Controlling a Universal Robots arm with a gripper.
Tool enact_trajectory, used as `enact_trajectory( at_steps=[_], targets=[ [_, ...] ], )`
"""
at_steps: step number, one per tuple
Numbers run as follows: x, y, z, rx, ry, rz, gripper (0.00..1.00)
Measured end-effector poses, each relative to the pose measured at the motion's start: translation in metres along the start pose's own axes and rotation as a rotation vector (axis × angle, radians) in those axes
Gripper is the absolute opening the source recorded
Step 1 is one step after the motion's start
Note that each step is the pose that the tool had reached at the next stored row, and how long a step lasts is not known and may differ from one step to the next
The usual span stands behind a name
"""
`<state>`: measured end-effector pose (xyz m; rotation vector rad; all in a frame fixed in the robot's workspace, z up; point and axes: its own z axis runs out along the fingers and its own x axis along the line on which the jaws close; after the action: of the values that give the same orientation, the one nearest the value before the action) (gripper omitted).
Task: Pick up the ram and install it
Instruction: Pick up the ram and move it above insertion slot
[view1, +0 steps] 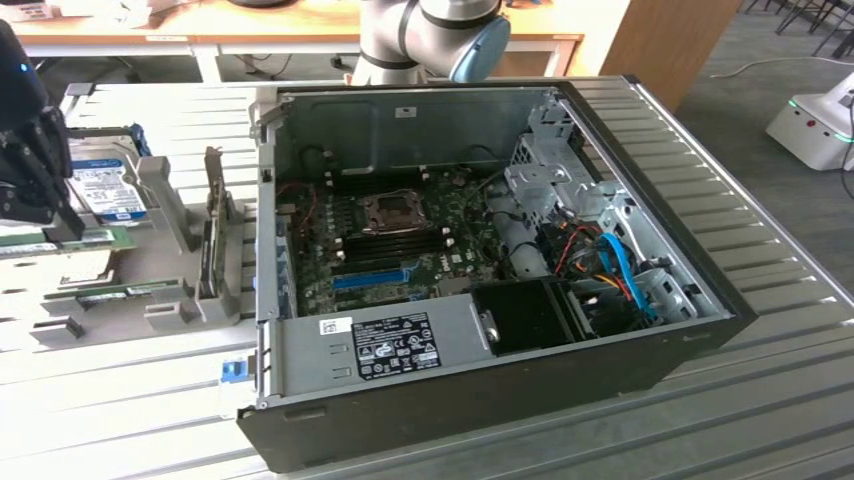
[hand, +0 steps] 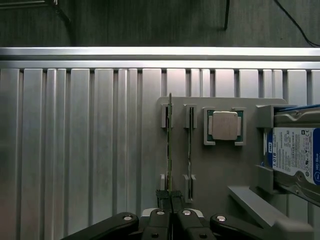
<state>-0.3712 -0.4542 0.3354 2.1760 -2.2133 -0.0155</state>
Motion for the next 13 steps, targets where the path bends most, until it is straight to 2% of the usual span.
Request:
enact_trajectory(
  at_steps=[13],
  targets=[
    [0.001,0.0009,-0.0252,-0.0001,0.0001,0.0,0.12]
  ],
)
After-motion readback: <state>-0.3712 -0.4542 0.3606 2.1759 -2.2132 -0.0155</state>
